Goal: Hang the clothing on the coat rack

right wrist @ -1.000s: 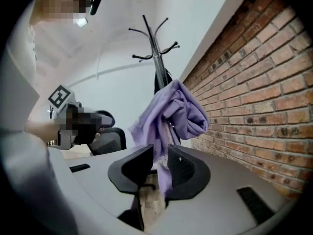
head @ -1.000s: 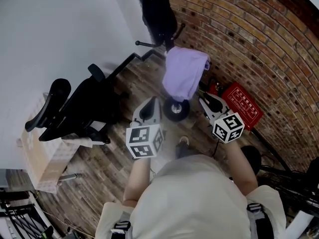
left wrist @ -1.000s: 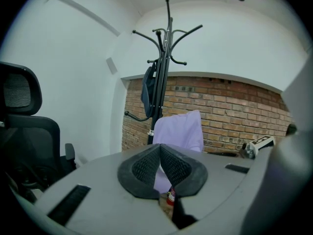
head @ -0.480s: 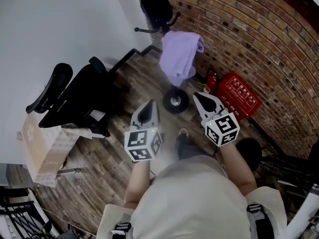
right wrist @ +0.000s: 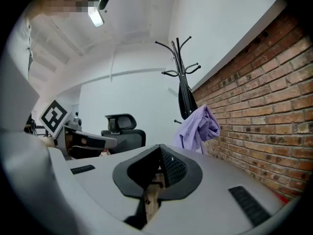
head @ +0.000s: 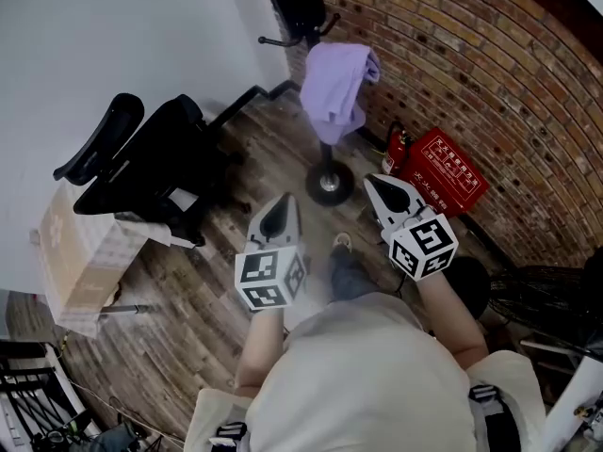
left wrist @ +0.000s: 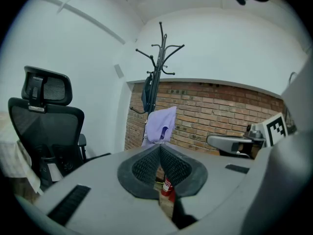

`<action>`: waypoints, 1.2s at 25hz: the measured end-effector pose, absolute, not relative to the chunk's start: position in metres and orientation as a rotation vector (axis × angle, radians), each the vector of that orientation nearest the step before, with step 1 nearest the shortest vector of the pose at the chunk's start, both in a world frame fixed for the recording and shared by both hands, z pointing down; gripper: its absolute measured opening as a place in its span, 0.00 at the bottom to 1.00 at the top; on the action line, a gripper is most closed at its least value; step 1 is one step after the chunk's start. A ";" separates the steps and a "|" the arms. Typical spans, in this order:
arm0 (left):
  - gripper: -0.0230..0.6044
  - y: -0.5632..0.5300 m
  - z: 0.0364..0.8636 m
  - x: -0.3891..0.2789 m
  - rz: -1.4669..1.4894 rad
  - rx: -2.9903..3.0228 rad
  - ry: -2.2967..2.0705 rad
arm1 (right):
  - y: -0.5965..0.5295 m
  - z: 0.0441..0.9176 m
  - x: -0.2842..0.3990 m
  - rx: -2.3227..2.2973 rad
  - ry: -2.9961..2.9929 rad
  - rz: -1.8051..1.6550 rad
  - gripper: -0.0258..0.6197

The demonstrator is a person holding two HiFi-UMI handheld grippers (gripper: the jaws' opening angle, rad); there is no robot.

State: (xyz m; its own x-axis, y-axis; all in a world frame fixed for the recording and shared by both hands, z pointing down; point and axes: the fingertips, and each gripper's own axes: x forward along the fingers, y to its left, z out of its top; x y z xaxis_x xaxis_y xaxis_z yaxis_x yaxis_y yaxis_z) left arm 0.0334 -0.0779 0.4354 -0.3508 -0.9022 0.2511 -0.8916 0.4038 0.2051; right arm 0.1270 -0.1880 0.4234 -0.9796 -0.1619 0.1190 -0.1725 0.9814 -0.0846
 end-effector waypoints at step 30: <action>0.04 -0.060 0.431 0.056 -0.060 1.576 -2.333 | -0.151 0.406 0.142 0.233 -3.056 0.071 0.04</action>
